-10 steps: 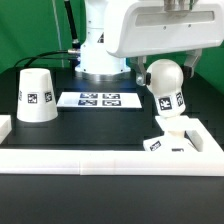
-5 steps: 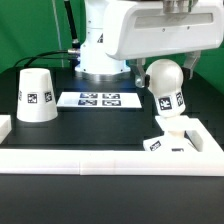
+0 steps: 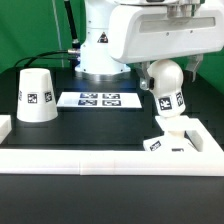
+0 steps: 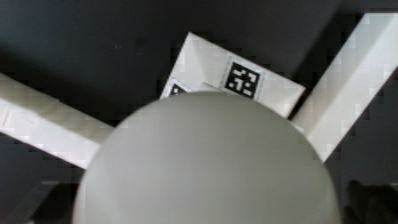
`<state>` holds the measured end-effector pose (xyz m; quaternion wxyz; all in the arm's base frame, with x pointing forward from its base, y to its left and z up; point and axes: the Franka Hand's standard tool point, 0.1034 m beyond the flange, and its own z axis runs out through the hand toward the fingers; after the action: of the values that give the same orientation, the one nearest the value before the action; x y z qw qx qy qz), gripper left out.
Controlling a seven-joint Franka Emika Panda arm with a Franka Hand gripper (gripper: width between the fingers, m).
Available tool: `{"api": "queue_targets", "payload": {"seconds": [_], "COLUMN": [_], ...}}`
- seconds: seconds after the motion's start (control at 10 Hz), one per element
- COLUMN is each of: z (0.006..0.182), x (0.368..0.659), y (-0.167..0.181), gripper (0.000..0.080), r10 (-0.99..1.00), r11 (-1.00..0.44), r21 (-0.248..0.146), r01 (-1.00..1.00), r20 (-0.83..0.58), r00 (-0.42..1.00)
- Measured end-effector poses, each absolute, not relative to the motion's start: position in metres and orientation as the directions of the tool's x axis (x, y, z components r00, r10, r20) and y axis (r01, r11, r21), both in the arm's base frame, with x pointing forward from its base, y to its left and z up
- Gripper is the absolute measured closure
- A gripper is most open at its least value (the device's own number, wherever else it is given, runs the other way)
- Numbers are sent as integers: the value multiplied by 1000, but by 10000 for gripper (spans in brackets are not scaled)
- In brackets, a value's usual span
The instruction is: Assemble lamp
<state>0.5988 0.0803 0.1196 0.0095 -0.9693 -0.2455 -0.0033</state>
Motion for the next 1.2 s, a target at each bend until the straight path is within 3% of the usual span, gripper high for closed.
{"api": "queue_targets", "payload": {"seconds": [1.2], "z": [119], "x": [613], "y": [95], "gripper": [222], "r10": [402], "r11": [-915], "r21": [-13], "r01": [403], "r20": [25], "r00": [915]}}
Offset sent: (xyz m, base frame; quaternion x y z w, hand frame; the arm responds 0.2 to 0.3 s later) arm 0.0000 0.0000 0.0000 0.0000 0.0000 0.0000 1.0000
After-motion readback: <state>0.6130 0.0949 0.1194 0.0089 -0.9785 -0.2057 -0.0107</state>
